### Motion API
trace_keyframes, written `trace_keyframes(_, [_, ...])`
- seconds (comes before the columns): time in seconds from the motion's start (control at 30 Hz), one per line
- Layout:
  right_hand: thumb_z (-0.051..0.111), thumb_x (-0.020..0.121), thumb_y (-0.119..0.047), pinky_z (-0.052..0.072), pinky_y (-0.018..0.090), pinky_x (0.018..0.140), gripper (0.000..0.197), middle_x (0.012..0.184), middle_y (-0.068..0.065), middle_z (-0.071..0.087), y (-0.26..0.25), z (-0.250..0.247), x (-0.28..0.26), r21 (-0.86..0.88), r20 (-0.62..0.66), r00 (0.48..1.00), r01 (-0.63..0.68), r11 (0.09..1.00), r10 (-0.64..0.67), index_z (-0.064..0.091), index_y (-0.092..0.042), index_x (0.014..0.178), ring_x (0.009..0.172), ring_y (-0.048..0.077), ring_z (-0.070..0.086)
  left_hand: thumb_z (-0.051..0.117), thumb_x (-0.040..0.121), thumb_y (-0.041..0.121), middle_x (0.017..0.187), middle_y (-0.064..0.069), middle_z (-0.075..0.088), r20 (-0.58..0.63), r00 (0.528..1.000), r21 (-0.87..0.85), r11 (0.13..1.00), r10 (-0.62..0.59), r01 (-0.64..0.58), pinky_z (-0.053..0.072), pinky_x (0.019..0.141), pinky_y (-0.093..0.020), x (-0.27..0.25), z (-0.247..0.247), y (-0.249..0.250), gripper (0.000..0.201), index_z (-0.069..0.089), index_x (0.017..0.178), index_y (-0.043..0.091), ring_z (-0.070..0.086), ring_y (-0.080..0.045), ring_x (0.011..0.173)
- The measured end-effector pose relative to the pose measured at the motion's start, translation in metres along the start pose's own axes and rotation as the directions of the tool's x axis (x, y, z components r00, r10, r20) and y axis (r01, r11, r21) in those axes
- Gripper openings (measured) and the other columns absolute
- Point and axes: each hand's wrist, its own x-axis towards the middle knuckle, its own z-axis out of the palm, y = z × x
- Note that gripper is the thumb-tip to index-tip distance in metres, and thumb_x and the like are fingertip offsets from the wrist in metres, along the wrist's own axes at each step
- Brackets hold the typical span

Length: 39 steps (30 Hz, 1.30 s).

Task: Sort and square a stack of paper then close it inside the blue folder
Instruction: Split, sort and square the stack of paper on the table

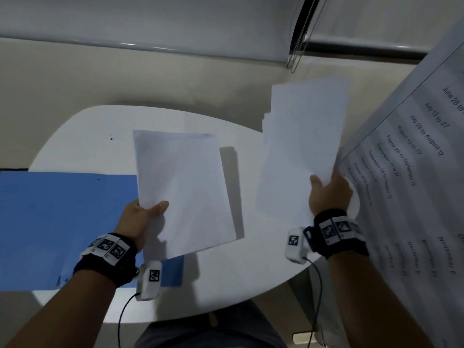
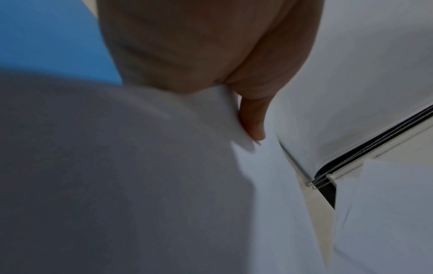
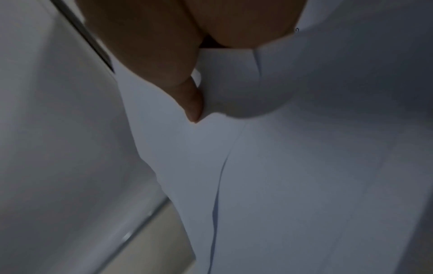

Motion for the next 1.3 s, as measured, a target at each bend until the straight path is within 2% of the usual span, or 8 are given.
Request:
trace_keyframes(0.2, [0.072, 0.084, -0.023, 0.041, 0.029, 0.103, 0.053, 0.127, 0.006, 0.061, -0.008, -0.031, 0.030, 0.204, 0.014, 0.999, 0.037, 0.978, -0.040, 0.055, -0.004, 0.131, 0.117, 0.021, 0.057, 0.081, 0.082, 0.017, 0.108, -0.016, 0.074, 0.129, 0.975, 0.112, 0.979, -0.183, 0.169, 0.053, 0.096, -0.055, 0.012, 0.058, -0.027, 0.038, 0.069, 0.116, 0.006, 0.068, -0.040, 0.103])
trace_keyframes(0.3, [0.071, 0.086, -0.012, 0.044, 0.019, 0.087, 0.040, 0.112, 0.000, 0.061, 0.017, -0.011, 0.013, 0.244, 0.201, 0.978, -0.101, 0.964, 0.051, 0.061, 0.001, 0.122, 0.105, 0.016, 0.060, 0.093, 0.054, 0.043, 0.103, -0.014, 0.076, 0.113, 0.959, 0.267, 0.938, -0.259, 0.222, 0.056, 0.091, -0.055, 0.032, 0.078, -0.051, 0.068, 0.072, 0.109, 0.010, 0.071, -0.039, 0.097])
trace_keyframes(0.37, [0.073, 0.084, -0.011, 0.051, 0.029, 0.089, 0.037, 0.114, 0.006, 0.067, 0.046, 0.021, -0.006, 0.177, 0.365, 0.919, -0.223, 0.959, 0.147, 0.064, -0.002, 0.119, 0.104, 0.024, 0.065, 0.089, 0.038, 0.052, 0.105, -0.014, 0.075, 0.082, 0.962, 0.339, 0.915, -0.262, 0.220, 0.058, 0.088, -0.051, 0.048, 0.087, -0.067, 0.086, 0.072, 0.109, 0.008, 0.071, -0.037, 0.095])
trace_keyframes(0.53, [0.059, 0.091, -0.004, 0.045, 0.028, 0.092, 0.068, 0.134, 0.009, 0.054, 0.092, 0.077, -0.039, -0.106, 0.550, 0.786, -0.267, 0.958, 0.280, 0.028, -0.019, 0.150, 0.116, 0.030, 0.056, 0.057, 0.098, 0.032, 0.113, -0.014, 0.067, -0.039, 0.996, 0.499, 0.862, -0.083, 0.091, 0.046, 0.081, -0.034, 0.025, 0.115, -0.043, 0.035, 0.063, 0.115, 0.002, 0.061, -0.030, 0.096])
trace_keyframes(0.73, [0.057, 0.090, -0.029, 0.040, 0.036, 0.108, 0.071, 0.151, 0.012, 0.029, 0.086, 0.114, -0.054, -0.226, 0.737, 0.633, -0.099, 0.969, 0.237, 0.022, -0.016, 0.151, 0.133, 0.029, 0.039, 0.054, 0.101, 0.034, 0.126, -0.019, 0.057, -0.080, 0.995, 0.516, 0.851, -0.063, 0.096, 0.045, 0.091, -0.039, 0.021, 0.134, -0.052, 0.051, 0.038, 0.136, 0.001, 0.058, -0.038, 0.113])
trace_keyframes(0.9, [0.073, 0.080, -0.042, 0.037, 0.037, 0.110, 0.088, 0.150, 0.012, 0.034, 0.077, 0.119, -0.043, -0.158, 0.655, 0.716, -0.184, 0.970, 0.243, 0.028, -0.011, 0.150, 0.135, 0.029, 0.039, 0.061, 0.096, 0.010, 0.116, -0.014, 0.066, 0.002, 1.000, 0.537, 0.844, 0.001, -0.002, 0.049, 0.083, -0.037, 0.022, 0.126, -0.048, 0.035, 0.046, 0.127, 0.008, 0.062, -0.030, 0.095])
trace_keyframes(1.07, [0.091, 0.063, -0.022, 0.050, 0.038, 0.098, 0.085, 0.128, 0.001, 0.062, 0.043, 0.091, -0.015, 0.316, 0.629, 0.763, -0.425, 0.848, 0.148, 0.048, -0.018, 0.136, 0.117, 0.019, 0.060, 0.063, 0.093, 0.002, 0.097, -0.012, 0.075, 0.205, 0.968, 0.296, 0.933, 0.148, -0.205, 0.060, 0.074, -0.048, -0.007, 0.109, -0.012, 0.026, 0.053, 0.112, 0.016, 0.072, -0.032, 0.081])
trace_keyframes(1.3, [0.083, 0.071, -0.002, 0.056, 0.020, 0.073, 0.031, 0.092, -0.003, 0.075, -0.039, 0.016, -0.007, 0.674, 0.371, 0.921, -0.181, 0.717, -0.116, 0.070, -0.013, 0.098, 0.087, 0.011, 0.072, 0.058, 0.097, 0.000, 0.111, 0.015, 0.064, 0.226, 0.803, 0.231, 0.770, 0.552, -0.595, 0.046, 0.081, -0.006, -0.029, 0.116, 0.052, 0.039, 0.052, 0.126, 0.025, 0.061, 0.015, 0.096])
